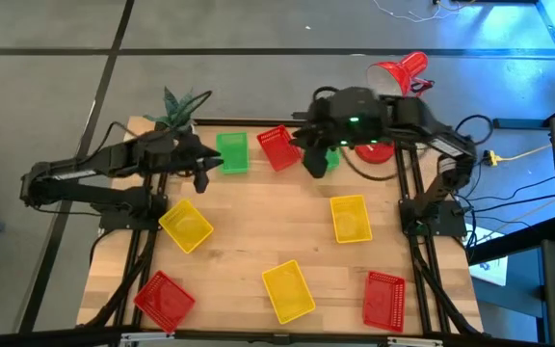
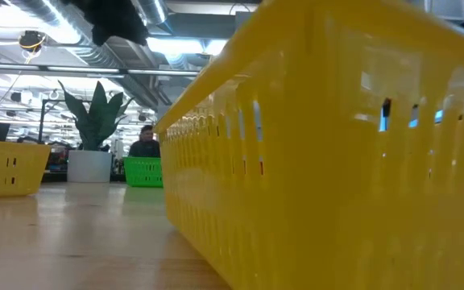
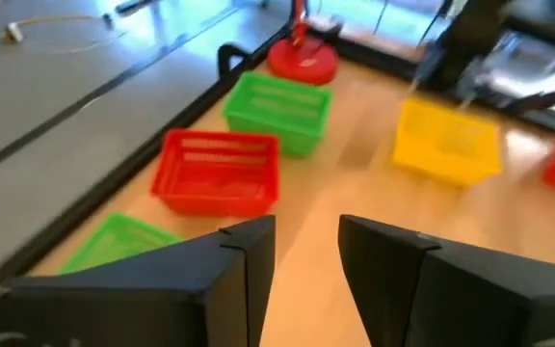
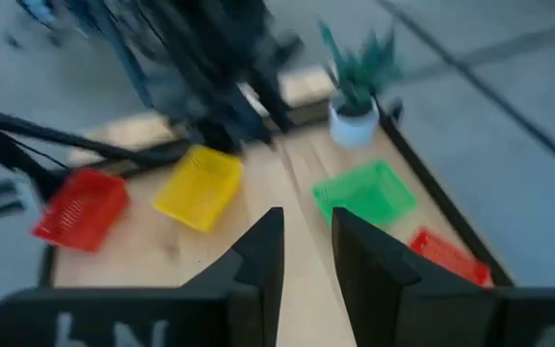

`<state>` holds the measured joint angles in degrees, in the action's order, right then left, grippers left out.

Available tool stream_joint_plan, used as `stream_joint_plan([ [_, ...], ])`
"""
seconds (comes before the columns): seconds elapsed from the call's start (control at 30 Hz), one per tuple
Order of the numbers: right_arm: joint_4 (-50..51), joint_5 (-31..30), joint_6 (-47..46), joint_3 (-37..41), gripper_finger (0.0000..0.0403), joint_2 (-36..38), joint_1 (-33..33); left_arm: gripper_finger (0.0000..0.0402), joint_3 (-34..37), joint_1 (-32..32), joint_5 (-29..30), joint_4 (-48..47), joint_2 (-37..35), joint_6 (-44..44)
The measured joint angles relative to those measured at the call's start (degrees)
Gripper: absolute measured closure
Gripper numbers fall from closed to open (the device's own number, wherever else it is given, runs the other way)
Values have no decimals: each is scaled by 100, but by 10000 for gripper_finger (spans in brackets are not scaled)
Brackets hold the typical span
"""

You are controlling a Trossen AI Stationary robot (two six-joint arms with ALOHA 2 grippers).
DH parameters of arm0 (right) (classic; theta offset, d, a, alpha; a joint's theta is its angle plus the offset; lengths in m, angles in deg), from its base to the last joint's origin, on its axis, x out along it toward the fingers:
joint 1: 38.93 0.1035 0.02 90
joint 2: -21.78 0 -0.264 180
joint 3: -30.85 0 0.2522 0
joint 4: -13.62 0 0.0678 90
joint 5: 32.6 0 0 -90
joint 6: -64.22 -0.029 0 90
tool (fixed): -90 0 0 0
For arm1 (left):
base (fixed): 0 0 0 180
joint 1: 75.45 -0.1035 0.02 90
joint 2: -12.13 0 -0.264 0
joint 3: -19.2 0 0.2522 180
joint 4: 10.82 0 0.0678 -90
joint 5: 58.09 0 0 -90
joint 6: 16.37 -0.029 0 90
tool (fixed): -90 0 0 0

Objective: Stack baskets by color
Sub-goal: Stack the left green bin on the right green bin

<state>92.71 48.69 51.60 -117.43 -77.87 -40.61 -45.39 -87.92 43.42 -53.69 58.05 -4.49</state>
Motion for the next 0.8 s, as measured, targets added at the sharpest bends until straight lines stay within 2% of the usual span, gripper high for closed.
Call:
stream_joint_plan([
  [0.1,-230,-62,268,-2,313,268,253,292,-505,-262,-6,-552,578,-173],
  [0.27,-293,-745,513,-2,313,591,738,292,-1012,-707,-149,-1155,1633,-430],
  [0.47,-296,-967,613,-2,313,849,1061,292,-1052,-903,-973,-1149,2617,-2081],
  [0.67,-291,-964,738,-2,313,966,1196,292,-1053,-908,-1067,-1245,3431,-3234],
  [0.8,-209,-967,882,-2,313,992,1249,292,-1055,-969,-1081,-1223,3856,-3557],
])
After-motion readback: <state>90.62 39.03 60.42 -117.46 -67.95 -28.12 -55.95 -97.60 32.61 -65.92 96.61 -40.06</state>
